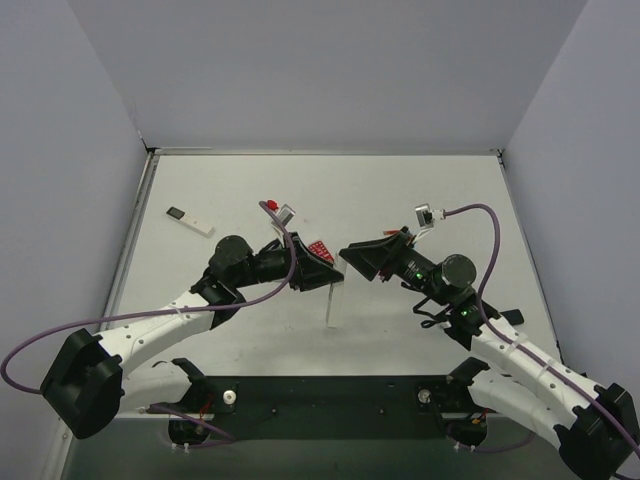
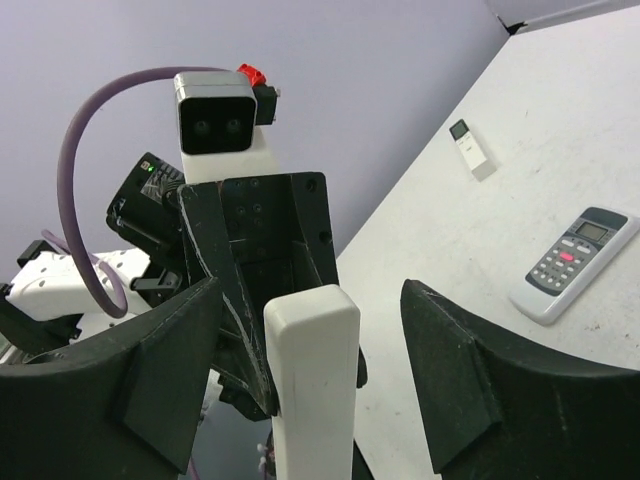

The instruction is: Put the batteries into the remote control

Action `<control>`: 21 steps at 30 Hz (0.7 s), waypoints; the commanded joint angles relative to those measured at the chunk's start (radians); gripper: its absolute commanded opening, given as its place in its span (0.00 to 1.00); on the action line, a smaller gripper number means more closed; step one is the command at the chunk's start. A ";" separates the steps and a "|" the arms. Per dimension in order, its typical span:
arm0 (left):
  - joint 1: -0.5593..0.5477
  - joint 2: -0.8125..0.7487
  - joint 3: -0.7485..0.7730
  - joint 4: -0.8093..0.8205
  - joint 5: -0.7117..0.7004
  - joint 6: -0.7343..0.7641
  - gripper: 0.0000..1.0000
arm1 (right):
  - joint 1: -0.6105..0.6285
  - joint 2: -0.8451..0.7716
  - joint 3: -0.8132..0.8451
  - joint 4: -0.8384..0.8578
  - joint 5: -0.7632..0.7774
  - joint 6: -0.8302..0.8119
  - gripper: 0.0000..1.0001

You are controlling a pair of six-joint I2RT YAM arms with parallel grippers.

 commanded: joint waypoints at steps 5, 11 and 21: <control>0.001 -0.015 0.005 0.119 0.006 -0.026 0.00 | -0.001 0.009 0.031 0.083 0.011 0.029 0.67; 0.001 -0.004 0.011 0.144 0.015 -0.048 0.00 | 0.000 0.061 0.032 0.143 -0.050 0.052 0.63; 0.001 0.006 0.011 0.176 0.023 -0.074 0.00 | 0.005 0.095 0.051 0.165 -0.110 0.061 0.12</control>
